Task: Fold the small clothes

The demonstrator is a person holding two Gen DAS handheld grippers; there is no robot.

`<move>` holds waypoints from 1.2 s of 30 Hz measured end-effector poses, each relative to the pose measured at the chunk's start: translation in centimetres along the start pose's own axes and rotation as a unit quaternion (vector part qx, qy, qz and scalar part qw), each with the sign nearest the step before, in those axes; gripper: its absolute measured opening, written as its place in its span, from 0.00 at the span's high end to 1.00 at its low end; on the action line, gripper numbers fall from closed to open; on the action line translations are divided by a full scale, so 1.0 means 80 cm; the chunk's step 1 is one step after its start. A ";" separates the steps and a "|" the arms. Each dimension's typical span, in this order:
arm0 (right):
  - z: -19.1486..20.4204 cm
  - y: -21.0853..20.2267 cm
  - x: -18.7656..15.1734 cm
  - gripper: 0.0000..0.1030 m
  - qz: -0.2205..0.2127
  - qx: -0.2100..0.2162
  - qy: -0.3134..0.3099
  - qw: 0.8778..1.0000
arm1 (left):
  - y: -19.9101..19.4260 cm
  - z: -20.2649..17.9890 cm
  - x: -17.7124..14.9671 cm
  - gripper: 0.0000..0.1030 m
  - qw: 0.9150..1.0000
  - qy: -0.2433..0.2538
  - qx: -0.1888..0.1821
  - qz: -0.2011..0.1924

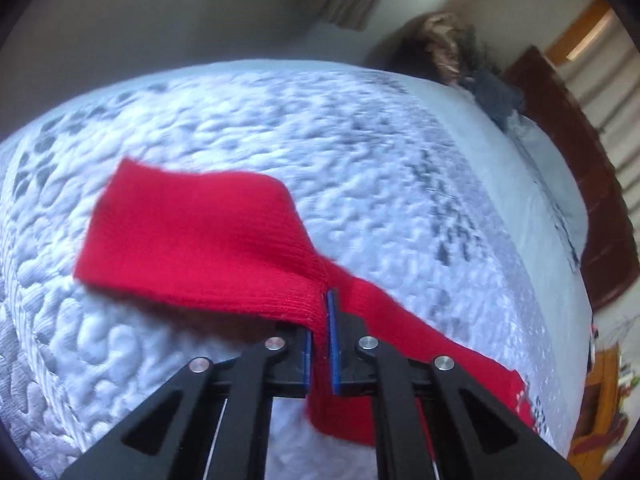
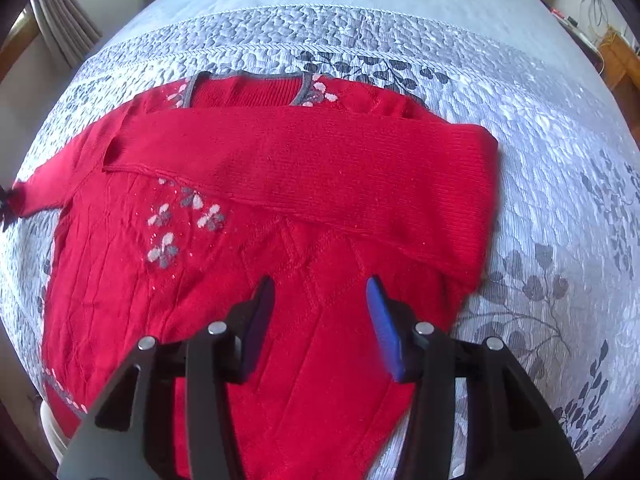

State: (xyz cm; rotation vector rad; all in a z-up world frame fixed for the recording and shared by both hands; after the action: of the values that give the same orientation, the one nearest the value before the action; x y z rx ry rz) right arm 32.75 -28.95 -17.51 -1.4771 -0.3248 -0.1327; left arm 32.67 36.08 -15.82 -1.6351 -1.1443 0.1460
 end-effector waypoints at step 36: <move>-0.038 0.005 -0.078 0.51 0.004 0.032 0.025 0.999 | 0.000 -0.372 -0.370 0.34 0.902 0.332 -0.173 0.213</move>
State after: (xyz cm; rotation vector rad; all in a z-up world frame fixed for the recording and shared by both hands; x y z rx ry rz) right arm 27.34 -32.60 -19.92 -1.4084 -0.2813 -0.1513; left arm 35.01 -5.84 -16.49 -2.0111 -0.2871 -0.3405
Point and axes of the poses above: each gripper's, at about its wrist camera, not at the fingertips, and y roughly the way its jaws point, z to its left, x to its top, the point moved 1 cm from there along y, roughly the way its jaws point
